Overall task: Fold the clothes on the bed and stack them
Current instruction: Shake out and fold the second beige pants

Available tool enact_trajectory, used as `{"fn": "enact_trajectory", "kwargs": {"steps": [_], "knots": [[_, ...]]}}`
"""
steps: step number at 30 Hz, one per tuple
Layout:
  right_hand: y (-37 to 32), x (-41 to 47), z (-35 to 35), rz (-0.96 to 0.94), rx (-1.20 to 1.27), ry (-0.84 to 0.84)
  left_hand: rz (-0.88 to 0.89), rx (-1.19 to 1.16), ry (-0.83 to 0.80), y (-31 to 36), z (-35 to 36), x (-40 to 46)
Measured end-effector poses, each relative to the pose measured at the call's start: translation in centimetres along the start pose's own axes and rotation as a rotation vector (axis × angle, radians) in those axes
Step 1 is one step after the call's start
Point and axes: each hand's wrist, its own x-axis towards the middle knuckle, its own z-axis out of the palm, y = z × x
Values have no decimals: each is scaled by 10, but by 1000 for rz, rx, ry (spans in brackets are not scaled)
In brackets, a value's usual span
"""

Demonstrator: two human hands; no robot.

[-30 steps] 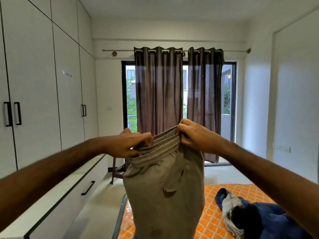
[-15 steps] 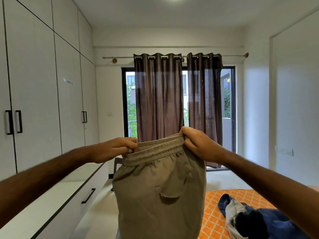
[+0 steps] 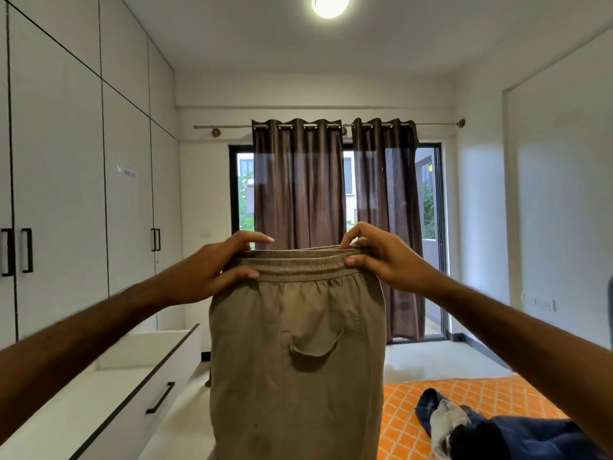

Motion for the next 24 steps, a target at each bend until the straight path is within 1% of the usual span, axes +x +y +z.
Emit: {"fn": "enact_trajectory", "kwargs": {"steps": [4,7,10,12,14,16,18,19,21,23,24], "knots": [[-11,25,-15,63,-125,-77,15,197,59,-7,-20,26],[-25,57,-39,85,-189,-38,-1,347,201,-12,-49,59],[-40,89,-68,76,-240,20,-81,359,275,-4,-74,88],[-52,105,-85,66,-274,82,-142,282,315,8,-84,98],[-67,115,-100,42,-312,147,-194,109,333,22,-88,99],[-80,120,-109,29,-350,184,-247,-63,264,32,-85,97],[-91,122,-118,20,-378,194,-256,-102,246,39,-86,95],[-97,123,-124,15,-377,198,-259,-114,281,43,-92,96],[-111,124,-138,-2,-337,210,-257,-173,412,54,-110,102],[-126,124,-153,-9,-200,233,-237,-250,540,66,-130,114],[-134,124,-163,-10,-109,262,-215,-283,579,74,-140,122]]}}
